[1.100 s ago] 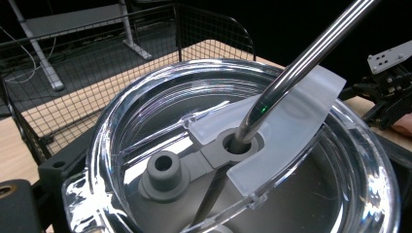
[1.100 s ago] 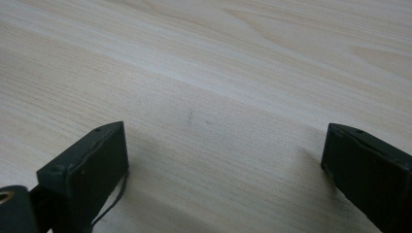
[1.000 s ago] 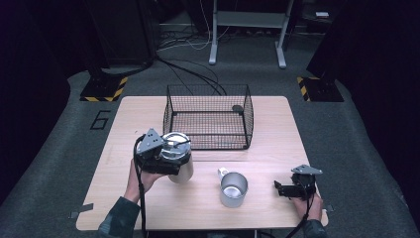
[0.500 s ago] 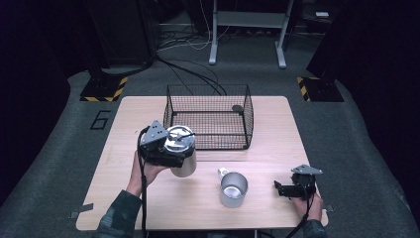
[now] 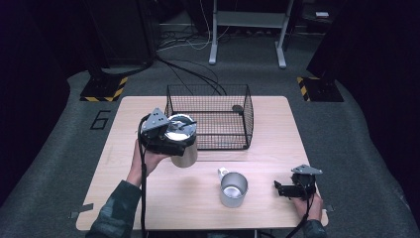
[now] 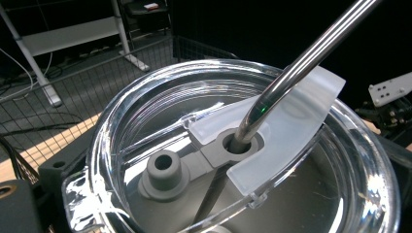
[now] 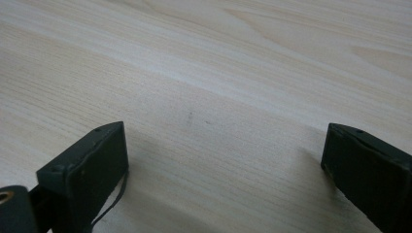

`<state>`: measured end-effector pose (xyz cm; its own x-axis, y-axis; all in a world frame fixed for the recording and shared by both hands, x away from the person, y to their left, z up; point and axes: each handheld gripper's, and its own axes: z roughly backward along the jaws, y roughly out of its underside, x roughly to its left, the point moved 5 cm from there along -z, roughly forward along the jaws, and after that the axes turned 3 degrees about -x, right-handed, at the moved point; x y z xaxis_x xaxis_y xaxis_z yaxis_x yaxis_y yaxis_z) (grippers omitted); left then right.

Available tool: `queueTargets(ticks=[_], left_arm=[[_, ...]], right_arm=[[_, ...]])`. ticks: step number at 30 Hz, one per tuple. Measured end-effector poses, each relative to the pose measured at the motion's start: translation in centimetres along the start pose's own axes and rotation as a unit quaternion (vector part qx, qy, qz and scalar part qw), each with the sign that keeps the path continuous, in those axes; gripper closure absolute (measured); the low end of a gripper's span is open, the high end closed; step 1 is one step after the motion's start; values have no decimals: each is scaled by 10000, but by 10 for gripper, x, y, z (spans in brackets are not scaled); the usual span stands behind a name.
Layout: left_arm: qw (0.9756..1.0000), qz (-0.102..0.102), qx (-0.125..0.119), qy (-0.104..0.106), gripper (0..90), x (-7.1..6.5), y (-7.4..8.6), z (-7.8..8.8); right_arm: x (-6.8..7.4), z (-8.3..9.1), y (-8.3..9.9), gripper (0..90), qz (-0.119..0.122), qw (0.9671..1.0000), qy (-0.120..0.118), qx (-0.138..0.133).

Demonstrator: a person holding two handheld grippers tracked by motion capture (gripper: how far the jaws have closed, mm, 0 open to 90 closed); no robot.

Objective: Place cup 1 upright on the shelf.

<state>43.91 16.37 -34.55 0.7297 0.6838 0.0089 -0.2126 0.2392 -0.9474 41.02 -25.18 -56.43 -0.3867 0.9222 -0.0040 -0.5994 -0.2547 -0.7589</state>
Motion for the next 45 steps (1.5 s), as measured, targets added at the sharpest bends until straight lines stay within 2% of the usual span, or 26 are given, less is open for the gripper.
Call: queueTargets(ticks=[7, 18, 45], left_arm=[[10000, -15, -5, 8, 35, 6, -12, -6], [9999, -7, -48, -108, 35, 20, -30, -18], [9994, 106, -58, -313, 35, 50, -47, -49]], right_arm=[[0, 0, 0, 26, 22, 10000, 2, -8], [0, 0, 0, 29, -20, 10000, 1, 1], [0, 0, 0, 30, -20, 10000, -11, 0]])
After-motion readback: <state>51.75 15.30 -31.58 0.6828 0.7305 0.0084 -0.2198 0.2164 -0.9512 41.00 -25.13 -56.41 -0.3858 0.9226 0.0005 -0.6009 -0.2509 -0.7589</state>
